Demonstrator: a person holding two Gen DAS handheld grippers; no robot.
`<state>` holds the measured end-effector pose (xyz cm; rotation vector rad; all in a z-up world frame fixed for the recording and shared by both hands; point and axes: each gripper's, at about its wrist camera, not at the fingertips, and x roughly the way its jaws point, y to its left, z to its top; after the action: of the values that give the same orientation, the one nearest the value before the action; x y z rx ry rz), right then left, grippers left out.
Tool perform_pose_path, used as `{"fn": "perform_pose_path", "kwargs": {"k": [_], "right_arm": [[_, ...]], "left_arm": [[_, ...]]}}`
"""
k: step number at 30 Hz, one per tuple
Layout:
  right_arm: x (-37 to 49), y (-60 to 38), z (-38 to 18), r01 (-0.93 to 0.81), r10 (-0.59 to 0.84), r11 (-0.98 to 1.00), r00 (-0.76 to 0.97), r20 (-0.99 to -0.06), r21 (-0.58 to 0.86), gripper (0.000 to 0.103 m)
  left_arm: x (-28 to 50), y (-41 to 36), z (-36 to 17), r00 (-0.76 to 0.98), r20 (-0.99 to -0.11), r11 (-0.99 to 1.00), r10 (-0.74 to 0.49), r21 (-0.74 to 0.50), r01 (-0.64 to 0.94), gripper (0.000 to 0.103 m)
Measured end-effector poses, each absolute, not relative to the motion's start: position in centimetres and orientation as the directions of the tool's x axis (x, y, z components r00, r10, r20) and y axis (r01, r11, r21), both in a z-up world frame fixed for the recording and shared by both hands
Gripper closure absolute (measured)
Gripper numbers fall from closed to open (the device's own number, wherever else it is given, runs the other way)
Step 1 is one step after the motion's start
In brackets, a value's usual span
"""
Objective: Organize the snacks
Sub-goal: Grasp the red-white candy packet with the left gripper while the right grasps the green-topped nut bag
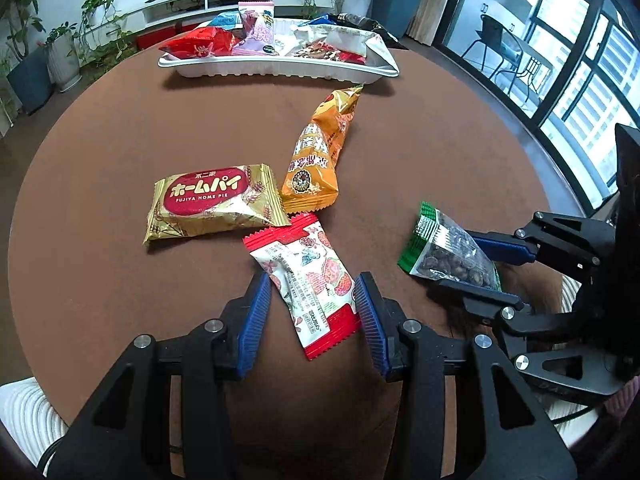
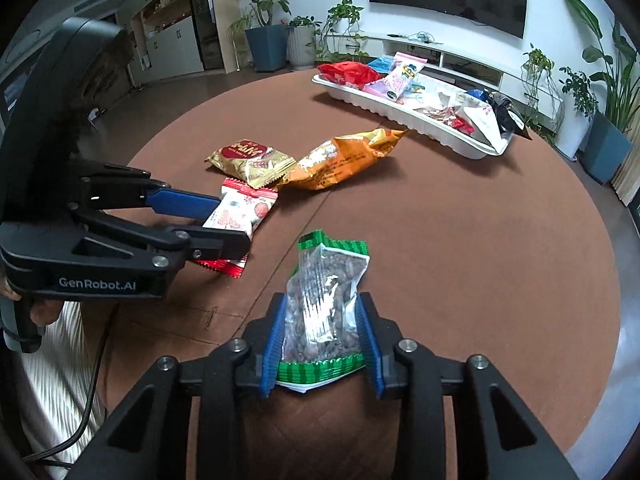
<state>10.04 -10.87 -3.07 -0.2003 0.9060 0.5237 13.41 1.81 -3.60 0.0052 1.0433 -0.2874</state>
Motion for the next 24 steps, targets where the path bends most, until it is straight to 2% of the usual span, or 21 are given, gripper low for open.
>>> {"fn": "perform_pose_path", "kwargs": {"k": [6, 11, 15, 20, 24], "right_arm": [[10.1, -11.0, -3.1, -0.505, 0.35, 0.861, 0.505, -0.789, 0.06, 0.065], [10.1, -11.0, -3.2, -0.501, 0.351, 0.863, 0.505, -0.789, 0.064, 0.064], [10.2, -11.1, -3.2, -0.496, 0.355, 0.865, 0.502, -0.789, 0.074, 0.063], [10.2, -11.2, -3.2, -0.492, 0.355, 0.867, 0.501, -0.789, 0.077, 0.062], [10.3, -11.2, -3.3, -0.49, 0.355, 0.868, 0.499, -0.791, 0.08, 0.062]], "left_arm": [[13.5, 1.8, -3.6, 0.482, -0.847, 0.966, -0.223, -0.126, 0.227, 0.07], [14.0, 1.9, -3.5, 0.466, -0.856, 0.97, -0.221, -0.144, 0.196, 0.068], [13.9, 1.3, -3.6, 0.475, -0.855, 0.973, -0.206, -0.126, 0.196, 0.062], [13.9, 0.2, -3.8, 0.499, -0.854, 0.979, -0.147, -0.054, 0.197, 0.062], [13.9, 0.2, -3.9, 0.51, -0.849, 0.979, -0.14, -0.043, 0.197, 0.065]]}}
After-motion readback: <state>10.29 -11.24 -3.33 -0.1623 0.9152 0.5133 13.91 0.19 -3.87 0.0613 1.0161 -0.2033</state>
